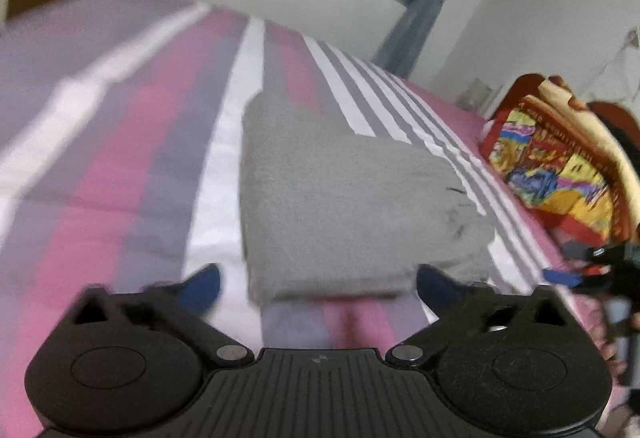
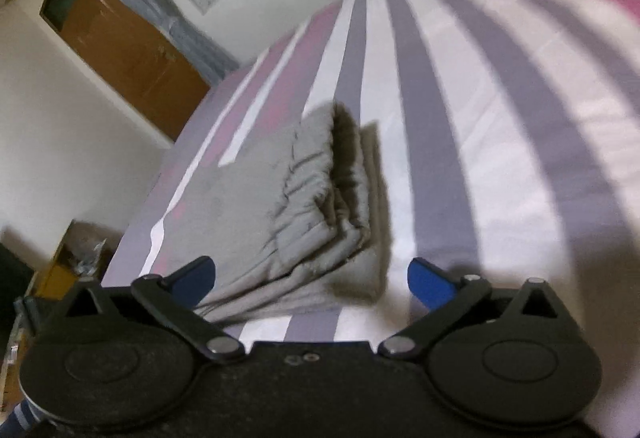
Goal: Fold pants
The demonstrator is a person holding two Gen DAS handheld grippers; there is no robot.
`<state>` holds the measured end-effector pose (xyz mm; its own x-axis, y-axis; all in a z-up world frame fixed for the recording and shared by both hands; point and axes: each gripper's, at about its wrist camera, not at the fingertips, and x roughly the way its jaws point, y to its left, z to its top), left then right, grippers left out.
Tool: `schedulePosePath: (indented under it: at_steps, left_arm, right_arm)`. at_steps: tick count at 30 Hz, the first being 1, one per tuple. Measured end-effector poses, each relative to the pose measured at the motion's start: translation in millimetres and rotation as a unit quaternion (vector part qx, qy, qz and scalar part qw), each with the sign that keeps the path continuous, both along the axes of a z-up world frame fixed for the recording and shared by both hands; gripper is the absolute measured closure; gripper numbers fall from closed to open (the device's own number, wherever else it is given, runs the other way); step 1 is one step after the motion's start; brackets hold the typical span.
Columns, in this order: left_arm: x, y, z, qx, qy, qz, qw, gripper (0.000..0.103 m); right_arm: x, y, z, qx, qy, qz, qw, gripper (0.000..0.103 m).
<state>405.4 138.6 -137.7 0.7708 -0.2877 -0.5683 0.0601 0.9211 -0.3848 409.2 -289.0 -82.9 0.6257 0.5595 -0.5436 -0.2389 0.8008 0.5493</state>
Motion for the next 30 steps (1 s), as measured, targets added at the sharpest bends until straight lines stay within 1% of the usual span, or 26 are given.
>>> schedulePosePath:
  at_steps: [1, 2, 3, 7, 8, 9, 12, 15, 17, 19, 22, 25, 28, 30]
  left_arm:
    - [-17, -6, 9, 0.019, -0.005, -0.002, 0.9998, 0.0]
    - [-35, -12, 19, 0.037, -0.005, -0.008, 0.9993, 0.0]
    - [-48, -16, 28, 0.049, -0.007, -0.006, 0.9988, 0.0]
    - [-121, -37, 67, 0.116, -0.042, 0.002, 0.9923, 0.0]
    - [-137, -41, 77, 0.121, -0.046, 0.003, 0.9916, 0.0]
    - [-152, -45, 86, 0.122, -0.05, 0.001, 0.9912, 0.0]
    - [-198, -49, 116, 0.116, -0.077, 0.019, 0.9901, 0.0]
    - [-240, -49, 140, 0.102, -0.106, 0.038, 0.9884, 0.0]
    - [-257, -54, 152, 0.107, -0.113, 0.033, 0.9873, 0.0]
    - [-271, -61, 164, 0.119, -0.122, 0.026, 0.985, 0.0]
    - [-295, -70, 182, 0.122, -0.141, 0.014, 0.9823, 0.0]
    - [-320, -76, 196, 0.115, -0.155, 0.011, 0.9811, 0.0]
    - [-342, -82, 203, 0.115, -0.162, 0.012, 0.9801, 0.0]
    - [-358, -86, 208, 0.106, -0.168, 0.016, 0.98, 0.0]
  right_arm:
    - [-18, -2, 8, -0.005, -0.012, 0.0, 1.0, 0.0]
    - [-30, -5, 16, -0.021, -0.012, -0.003, 1.0, 0.0]
    - [-47, -3, 25, -0.048, -0.015, -0.01, 0.999, 0.0]
    - [-124, 2, 60, -0.099, -0.074, -0.009, 0.992, 0.0]
    - [-138, 13, 71, -0.106, -0.086, -0.01, 0.991, 0.0]
    - [-159, 16, 83, -0.117, -0.097, -0.014, 0.988, 0.0]
    - [-202, 28, 109, -0.139, -0.129, -0.026, 0.981, 0.0]
    - [-237, 41, 119, -0.166, -0.155, -0.028, 0.973, 0.0]
    - [-262, 45, 126, -0.173, -0.171, -0.027, 0.97, 0.0]
    - [-279, 51, 133, -0.177, -0.179, -0.024, 0.967, 0.0]
    - [-303, 59, 145, -0.193, -0.202, -0.03, 0.96, 0.0]
    - [-326, 63, 154, -0.199, -0.215, -0.031, 0.956, 0.0]
    - [-346, 63, 159, -0.21, -0.228, -0.033, 0.95, 0.0]
    - [-358, 60, 162, -0.209, -0.236, -0.034, 0.948, 0.0]
